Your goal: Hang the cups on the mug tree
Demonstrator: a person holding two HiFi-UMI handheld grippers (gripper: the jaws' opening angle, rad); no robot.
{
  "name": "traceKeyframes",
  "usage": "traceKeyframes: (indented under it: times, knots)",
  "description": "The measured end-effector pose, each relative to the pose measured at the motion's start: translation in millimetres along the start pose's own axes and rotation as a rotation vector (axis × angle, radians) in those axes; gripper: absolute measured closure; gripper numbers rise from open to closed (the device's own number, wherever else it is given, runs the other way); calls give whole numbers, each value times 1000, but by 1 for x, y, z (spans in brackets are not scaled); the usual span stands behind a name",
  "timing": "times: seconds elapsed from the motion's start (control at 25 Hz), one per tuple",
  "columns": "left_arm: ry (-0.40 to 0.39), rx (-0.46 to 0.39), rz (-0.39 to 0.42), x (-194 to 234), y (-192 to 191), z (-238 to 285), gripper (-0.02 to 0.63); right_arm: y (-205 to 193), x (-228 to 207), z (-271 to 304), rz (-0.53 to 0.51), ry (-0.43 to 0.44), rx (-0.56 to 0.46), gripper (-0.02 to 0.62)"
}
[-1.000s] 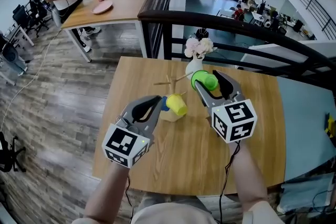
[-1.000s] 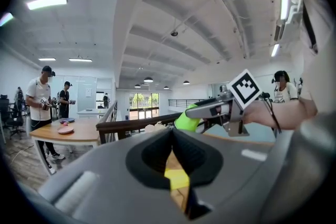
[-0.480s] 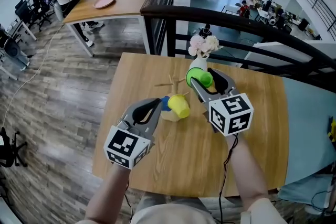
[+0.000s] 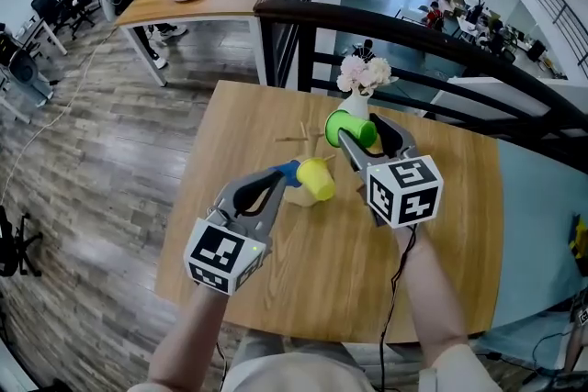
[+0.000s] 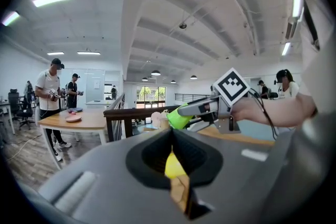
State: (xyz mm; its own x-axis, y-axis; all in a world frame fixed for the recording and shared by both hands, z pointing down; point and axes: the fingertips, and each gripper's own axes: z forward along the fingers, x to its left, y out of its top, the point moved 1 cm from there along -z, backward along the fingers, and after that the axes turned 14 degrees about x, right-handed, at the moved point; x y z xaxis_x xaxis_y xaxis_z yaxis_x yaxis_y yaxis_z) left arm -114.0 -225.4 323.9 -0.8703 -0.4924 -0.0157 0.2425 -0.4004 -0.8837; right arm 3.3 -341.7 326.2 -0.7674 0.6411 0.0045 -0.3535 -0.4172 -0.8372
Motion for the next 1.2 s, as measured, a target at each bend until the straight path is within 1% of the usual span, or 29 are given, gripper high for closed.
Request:
traceKeyframes:
  times: [0.28,0.48,0.64,0.88,1.2]
  knots:
    - [11,9,-26,1,-15,-5,603,-11,6,10,-24,-7,55,324]
    - [14,20,-35,1,-24,-7,604,-24,11,8,-13,-3,71,324]
    - [13,24,-40,-3,-28,-12,603,-27,14,-2,0,-11,68,338]
    - [5,3,-23,-14,-20,-24,603,-23,16,-27,10,-36,23,382]
    - [6,-40,16,-23,-2,-52,604,-6,31,-76,5,-64,-78,487]
